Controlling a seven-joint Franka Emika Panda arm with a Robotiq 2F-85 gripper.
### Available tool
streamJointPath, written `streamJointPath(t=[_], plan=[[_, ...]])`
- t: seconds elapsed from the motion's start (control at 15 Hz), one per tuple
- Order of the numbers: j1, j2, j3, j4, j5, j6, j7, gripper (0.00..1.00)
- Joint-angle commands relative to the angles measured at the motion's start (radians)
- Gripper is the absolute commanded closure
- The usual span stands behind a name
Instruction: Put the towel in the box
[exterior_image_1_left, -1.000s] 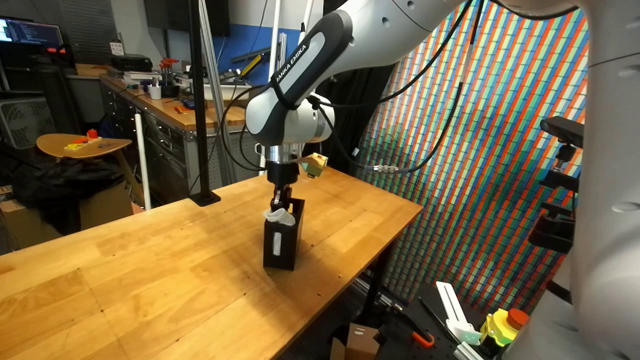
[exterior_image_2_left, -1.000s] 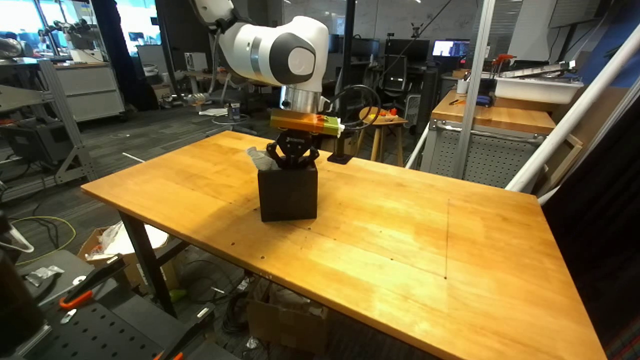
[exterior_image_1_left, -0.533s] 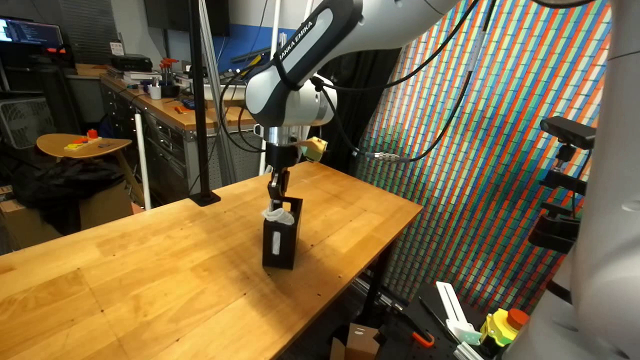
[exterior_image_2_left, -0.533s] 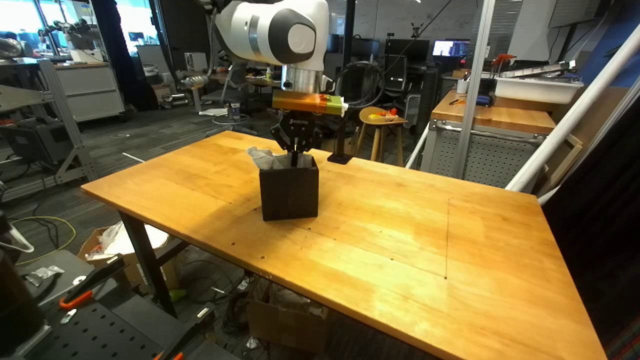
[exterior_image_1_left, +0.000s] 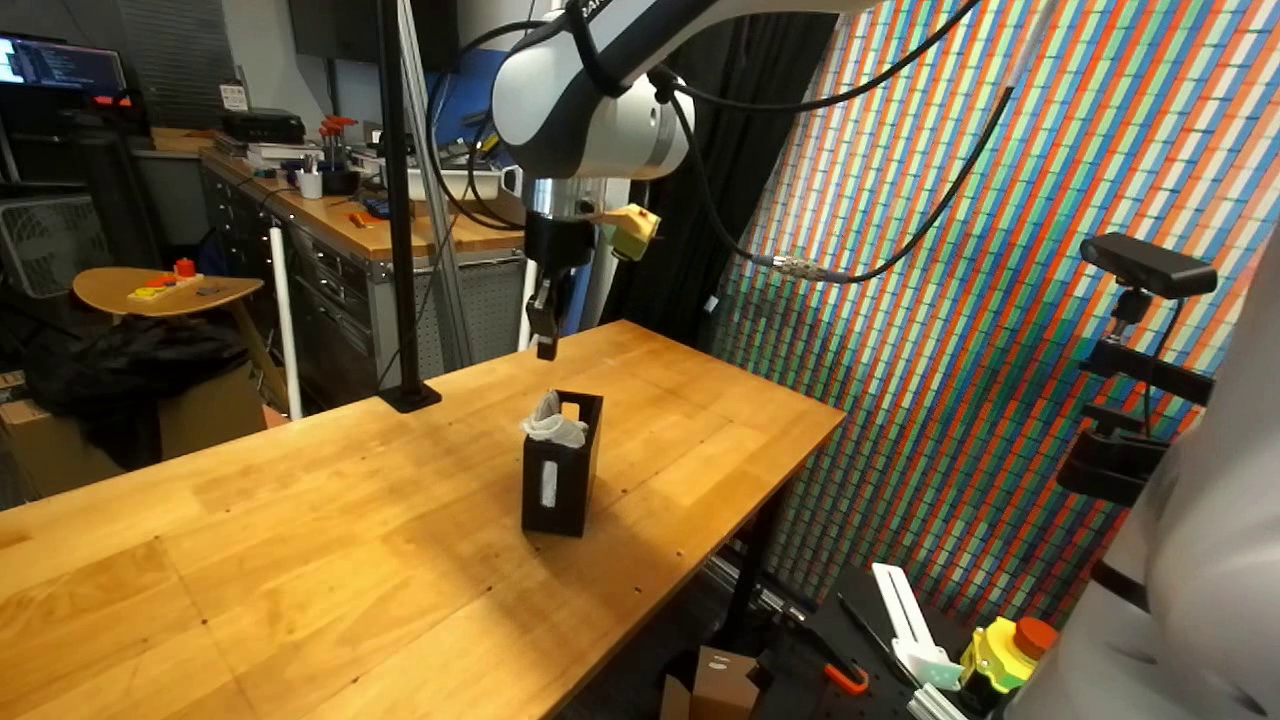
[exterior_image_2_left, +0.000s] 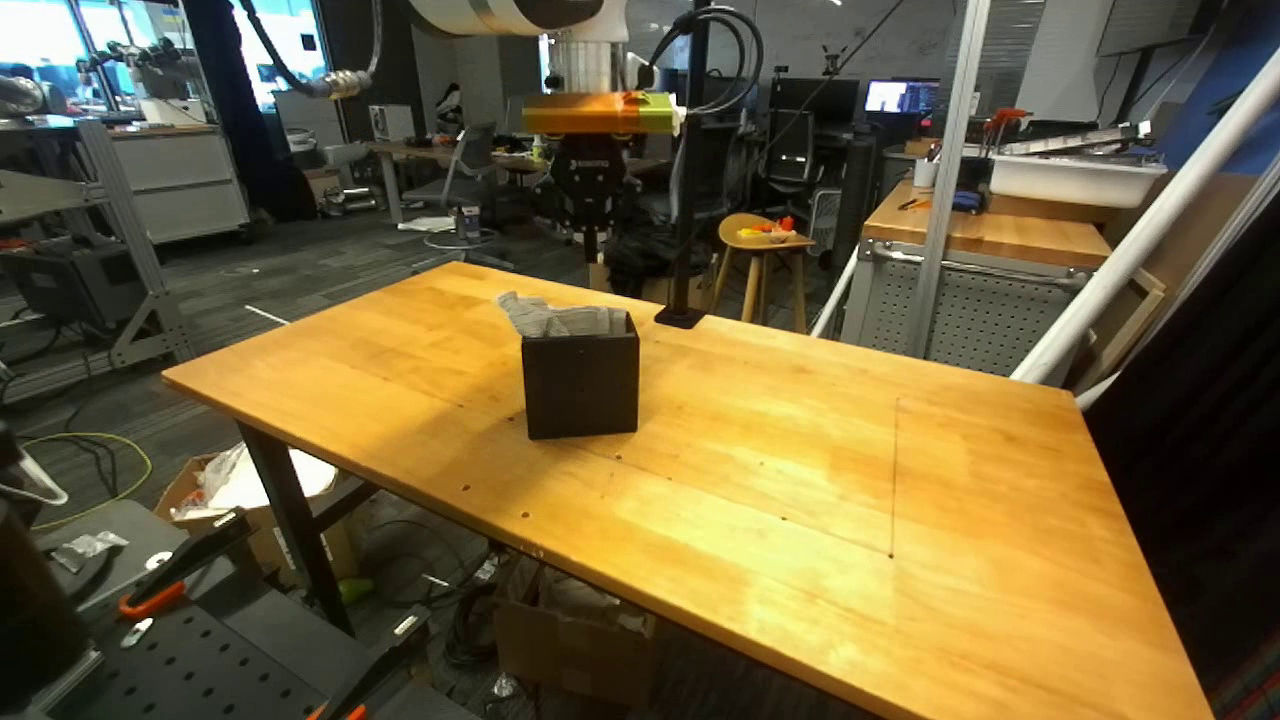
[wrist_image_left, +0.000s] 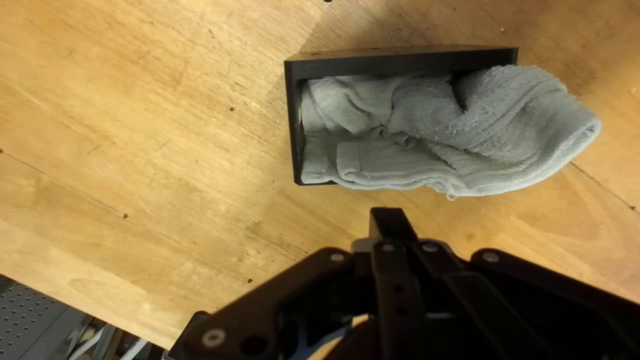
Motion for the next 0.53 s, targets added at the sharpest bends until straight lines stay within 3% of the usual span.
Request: streamJointPath(t=[0.0, 0.47], plan=[[0.032, -0.101, -0.003, -0.096, -0.027, 0.008, 0.07, 1.0], [0.078, -0.216, 0.0, -0.239, -0.039, 0.022, 0.163, 1.0]])
